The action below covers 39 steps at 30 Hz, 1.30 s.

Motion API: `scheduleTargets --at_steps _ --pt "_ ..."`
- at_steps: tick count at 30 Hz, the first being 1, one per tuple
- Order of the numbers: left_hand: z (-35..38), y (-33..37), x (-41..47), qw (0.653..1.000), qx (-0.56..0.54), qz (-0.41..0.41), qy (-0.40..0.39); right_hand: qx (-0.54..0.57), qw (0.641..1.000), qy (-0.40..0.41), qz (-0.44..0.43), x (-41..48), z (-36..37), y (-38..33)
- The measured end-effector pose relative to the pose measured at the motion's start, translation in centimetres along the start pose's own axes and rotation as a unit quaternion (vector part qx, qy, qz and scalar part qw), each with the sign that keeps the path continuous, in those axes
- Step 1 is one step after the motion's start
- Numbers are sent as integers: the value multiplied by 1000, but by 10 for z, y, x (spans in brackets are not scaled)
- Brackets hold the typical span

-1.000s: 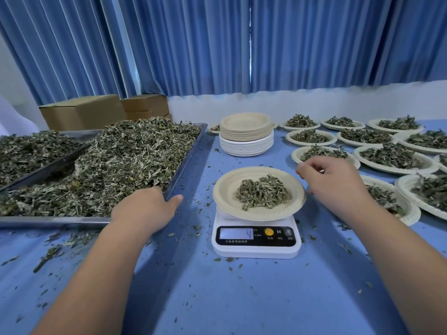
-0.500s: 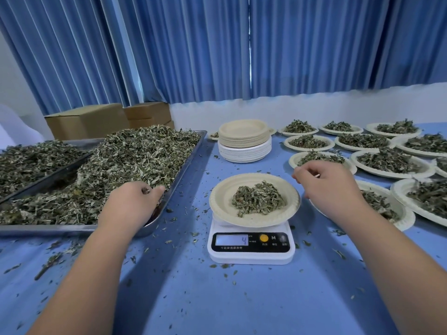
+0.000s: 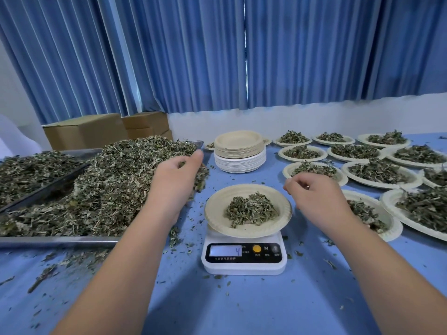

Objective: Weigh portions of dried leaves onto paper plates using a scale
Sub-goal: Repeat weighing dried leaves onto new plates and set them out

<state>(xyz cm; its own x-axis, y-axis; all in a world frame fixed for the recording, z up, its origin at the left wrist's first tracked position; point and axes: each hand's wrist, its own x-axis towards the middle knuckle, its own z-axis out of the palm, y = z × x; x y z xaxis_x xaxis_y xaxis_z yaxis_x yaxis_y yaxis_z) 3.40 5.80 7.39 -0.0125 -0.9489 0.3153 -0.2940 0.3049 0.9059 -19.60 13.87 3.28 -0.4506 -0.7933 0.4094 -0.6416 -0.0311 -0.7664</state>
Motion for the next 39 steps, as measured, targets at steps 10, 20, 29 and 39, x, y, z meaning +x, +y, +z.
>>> scheduleTargets --at_steps 10,20,29,39 --pt "40 20 -2 974 117 7 -194 -11 1000 8 -16 2 0 1" --pt "-27 -14 13 916 335 193 -108 -23 1000 6 -20 2 1 1" --pt "-52 -61 -1 653 621 282 -329 -27 999 5 -29 0 2 0" --pt "-49 -86 -30 660 661 262 -242 -22 999 1 -27 1 3 2"
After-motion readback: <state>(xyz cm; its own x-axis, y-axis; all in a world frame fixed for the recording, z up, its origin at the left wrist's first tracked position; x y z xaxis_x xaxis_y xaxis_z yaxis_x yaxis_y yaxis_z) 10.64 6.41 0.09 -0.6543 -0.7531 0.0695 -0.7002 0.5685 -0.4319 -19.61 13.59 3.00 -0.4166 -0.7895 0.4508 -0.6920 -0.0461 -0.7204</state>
